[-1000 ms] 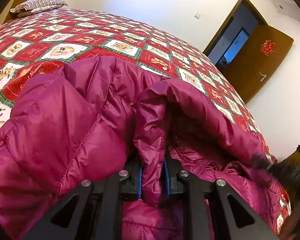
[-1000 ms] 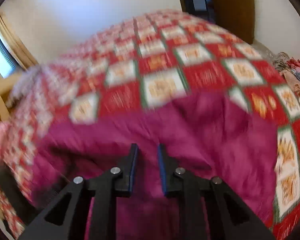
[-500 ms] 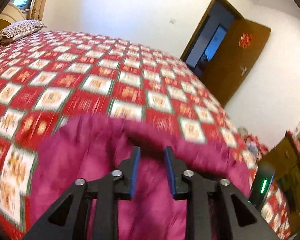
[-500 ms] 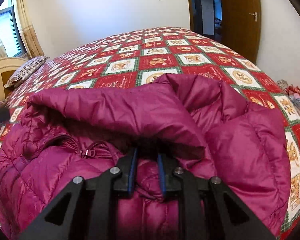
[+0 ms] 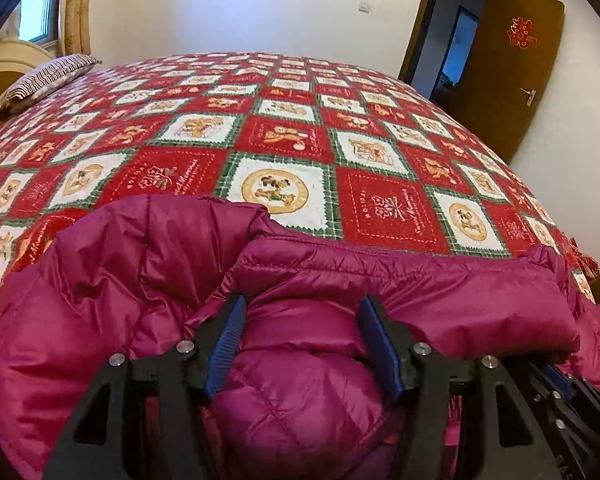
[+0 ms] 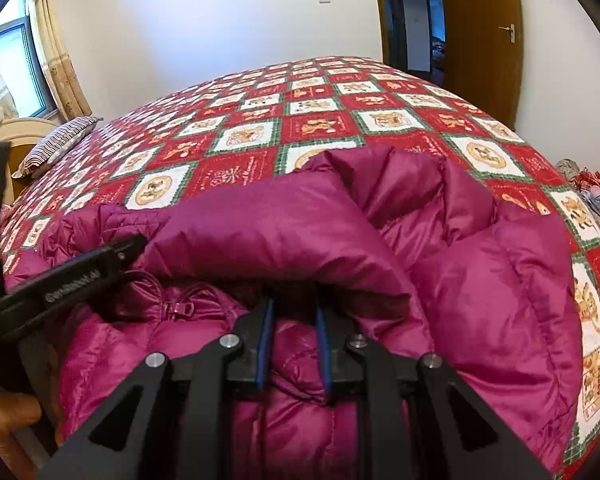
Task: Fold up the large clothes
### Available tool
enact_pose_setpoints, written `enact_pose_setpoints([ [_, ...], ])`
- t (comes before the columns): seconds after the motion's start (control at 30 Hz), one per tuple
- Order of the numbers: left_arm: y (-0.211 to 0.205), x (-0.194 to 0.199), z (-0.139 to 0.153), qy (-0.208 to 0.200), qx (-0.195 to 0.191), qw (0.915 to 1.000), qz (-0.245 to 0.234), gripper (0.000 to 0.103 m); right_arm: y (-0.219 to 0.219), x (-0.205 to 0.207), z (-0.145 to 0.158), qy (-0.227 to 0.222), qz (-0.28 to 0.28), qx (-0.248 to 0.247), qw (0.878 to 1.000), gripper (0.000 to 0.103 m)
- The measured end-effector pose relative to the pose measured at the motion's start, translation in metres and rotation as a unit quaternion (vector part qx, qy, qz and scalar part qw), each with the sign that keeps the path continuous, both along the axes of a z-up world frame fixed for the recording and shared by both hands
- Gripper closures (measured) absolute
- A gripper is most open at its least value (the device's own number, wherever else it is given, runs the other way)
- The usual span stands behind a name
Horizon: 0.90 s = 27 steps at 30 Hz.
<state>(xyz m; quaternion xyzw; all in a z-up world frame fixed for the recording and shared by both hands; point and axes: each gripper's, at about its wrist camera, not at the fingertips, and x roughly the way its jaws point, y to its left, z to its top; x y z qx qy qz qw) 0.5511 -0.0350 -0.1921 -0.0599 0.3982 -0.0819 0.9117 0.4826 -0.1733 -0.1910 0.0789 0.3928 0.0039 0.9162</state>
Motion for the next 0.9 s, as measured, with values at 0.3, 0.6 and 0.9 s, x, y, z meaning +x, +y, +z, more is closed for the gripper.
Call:
enact_pose_setpoints([
  [0.3,-0.005,0.005,0.0,-0.001,0.012,0.9999,0.0,0.042,0.006,0.009,0.059,-0.072,-0.013,-0.038,0.997,0.057],
  [0.6,-0.008,0.007,-0.002,-0.001,0.018,0.9998,0.002,0.042,0.009,0.045,-0.008,0.017,-0.01,-0.086,0.996,0.06],
  [0.9,-0.007,0.006,0.002,0.001,0.019,0.9998,0.001,0.041,0.005,0.039,-0.004,0.005,-0.012,-0.078,0.997,0.059],
])
